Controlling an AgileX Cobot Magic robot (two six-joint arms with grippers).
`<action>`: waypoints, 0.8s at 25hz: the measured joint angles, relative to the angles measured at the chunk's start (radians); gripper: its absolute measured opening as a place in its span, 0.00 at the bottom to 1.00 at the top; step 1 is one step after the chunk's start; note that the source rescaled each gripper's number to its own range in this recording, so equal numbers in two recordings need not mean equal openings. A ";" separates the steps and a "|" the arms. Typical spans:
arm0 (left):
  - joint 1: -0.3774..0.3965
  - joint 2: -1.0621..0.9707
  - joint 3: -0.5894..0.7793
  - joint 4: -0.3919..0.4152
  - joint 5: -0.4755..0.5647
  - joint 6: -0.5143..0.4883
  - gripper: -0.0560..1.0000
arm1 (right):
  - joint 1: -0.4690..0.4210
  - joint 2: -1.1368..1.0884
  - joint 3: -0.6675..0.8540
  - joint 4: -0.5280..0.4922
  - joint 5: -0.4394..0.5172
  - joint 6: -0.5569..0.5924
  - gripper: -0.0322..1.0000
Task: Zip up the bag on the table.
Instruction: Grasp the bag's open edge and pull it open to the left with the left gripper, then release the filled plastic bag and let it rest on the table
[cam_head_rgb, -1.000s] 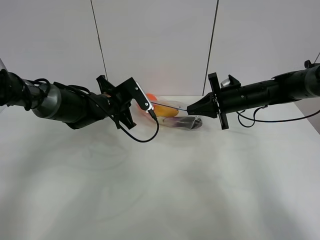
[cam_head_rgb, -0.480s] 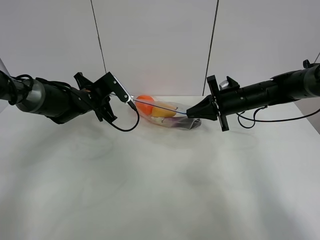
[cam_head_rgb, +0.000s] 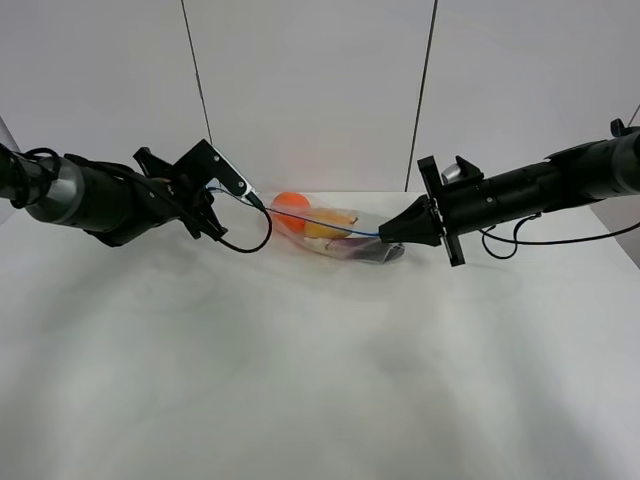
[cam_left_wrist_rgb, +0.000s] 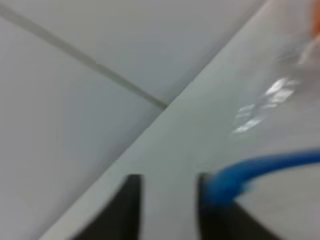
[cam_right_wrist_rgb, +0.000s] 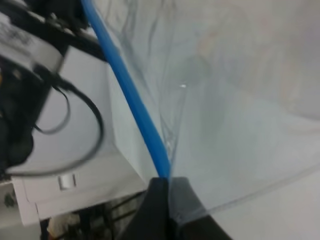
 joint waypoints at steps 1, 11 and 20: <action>0.001 0.000 0.000 -0.005 0.000 -0.005 0.54 | -0.001 0.000 0.000 -0.001 0.000 0.000 0.03; 0.129 0.000 0.000 -0.122 0.009 0.011 0.80 | -0.001 0.000 0.000 -0.005 0.002 0.000 0.03; 0.225 -0.084 -0.070 -0.414 0.394 0.012 0.80 | -0.001 0.000 0.000 -0.007 0.002 0.000 0.03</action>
